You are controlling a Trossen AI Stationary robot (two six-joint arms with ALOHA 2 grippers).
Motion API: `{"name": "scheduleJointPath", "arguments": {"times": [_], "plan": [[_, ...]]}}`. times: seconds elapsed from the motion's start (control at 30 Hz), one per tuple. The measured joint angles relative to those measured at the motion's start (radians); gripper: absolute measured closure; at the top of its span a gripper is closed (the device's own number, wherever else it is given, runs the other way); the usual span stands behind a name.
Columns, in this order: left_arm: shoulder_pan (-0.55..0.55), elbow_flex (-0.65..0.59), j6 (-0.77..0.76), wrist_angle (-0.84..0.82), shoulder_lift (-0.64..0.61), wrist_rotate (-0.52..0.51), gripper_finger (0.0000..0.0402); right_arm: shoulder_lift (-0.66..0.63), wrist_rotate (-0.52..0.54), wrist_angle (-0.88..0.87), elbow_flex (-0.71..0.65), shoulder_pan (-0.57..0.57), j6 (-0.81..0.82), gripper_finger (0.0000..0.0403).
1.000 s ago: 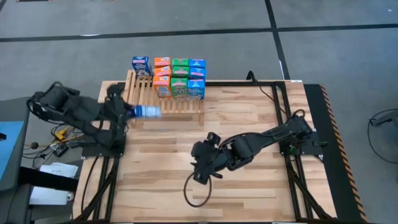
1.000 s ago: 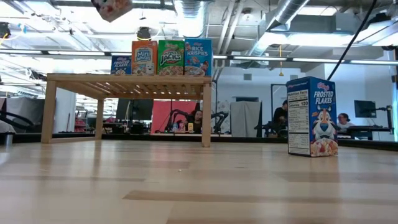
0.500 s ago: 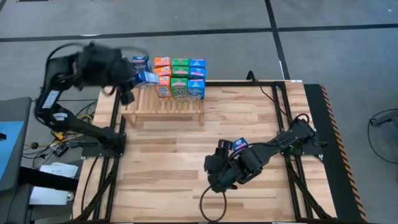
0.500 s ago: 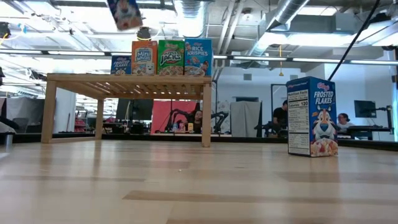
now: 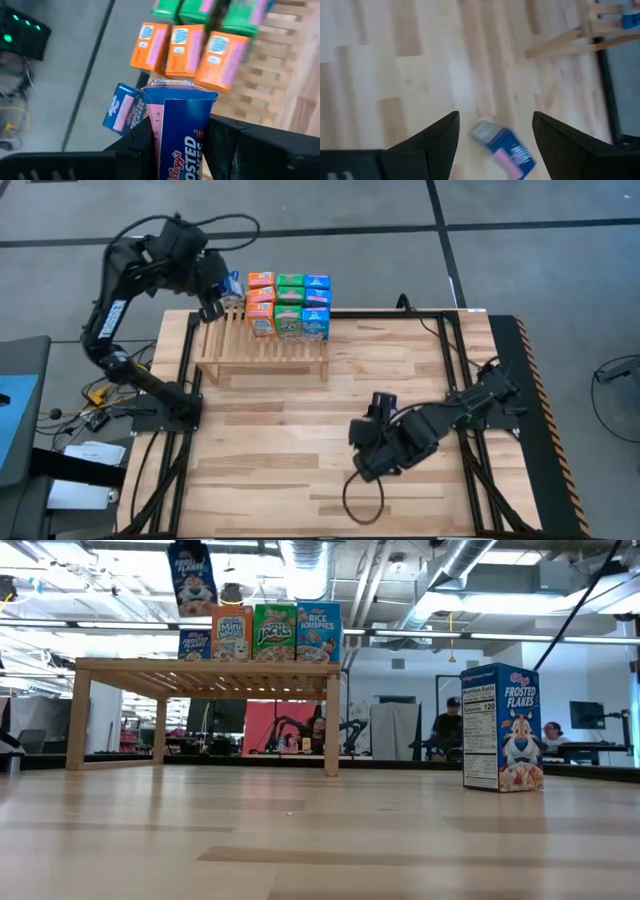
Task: Stack cereal on shelf
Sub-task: Put the left blue cereal box on the shelf aligned with the other blue cereal box
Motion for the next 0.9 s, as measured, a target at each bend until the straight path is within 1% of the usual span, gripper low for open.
{"name": "scheduleJointPath", "arguments": {"times": [0.1, 0.17, 0.23, 0.3, 0.4, 0.47, 0.57, 0.63, 0.7, 0.9], "plan": [[0.051, -0.012, 0.034, -0.003, 0.005, 0.094, 0.0289, -0.042, 0.002, 0.069, -0.085, -0.03, -0.002, 0.0126], [0.059, -0.022, 0.06, 0.004, 0.011, 0.114, 0.0289, -0.083, 0.005, 0.139, -0.145, -0.048, -0.01, 0.0126], [0.065, -0.04, 0.103, 0.004, 0.017, 0.112, 0.0289, -0.124, 0.007, 0.198, -0.215, -0.06, -0.017, 0.0126], [0.066, -0.048, 0.143, 0.001, 0.011, 0.087, 0.0289, -0.158, 0.007, 0.265, -0.284, -0.077, -0.036, 0.0126], [0.081, -0.054, 0.149, 0.001, 0.002, 0.054, 0.0289, -0.207, 0.001, 0.374, -0.371, -0.094, -0.066, 0.0126], [0.108, -0.06, 0.145, 0.003, 0.008, 0.066, 0.0289, -0.231, 0.0, 0.416, -0.41, -0.104, -0.079, 0.0126], [0.149, -0.09, 0.157, 0.002, 0.006, 0.111, 0.0289, -0.246, -0.002, 0.453, -0.448, -0.116, -0.108, 0.0126], [0.176, -0.121, 0.17, 0.002, 0.004, 0.163, 0.0289, -0.248, -0.003, 0.462, -0.451, -0.124, -0.13, 0.0126], [0.195, -0.153, 0.188, 0.004, 0.008, 0.194, 0.0289, -0.25, -0.004, 0.463, -0.451, -0.127, -0.149, 0.0126], [0.198, -0.262, 0.253, 0.013, 0.007, 0.197, 0.0289, -0.25, -0.004, 0.464, -0.451, -0.146, -0.202, 0.0127]]}}
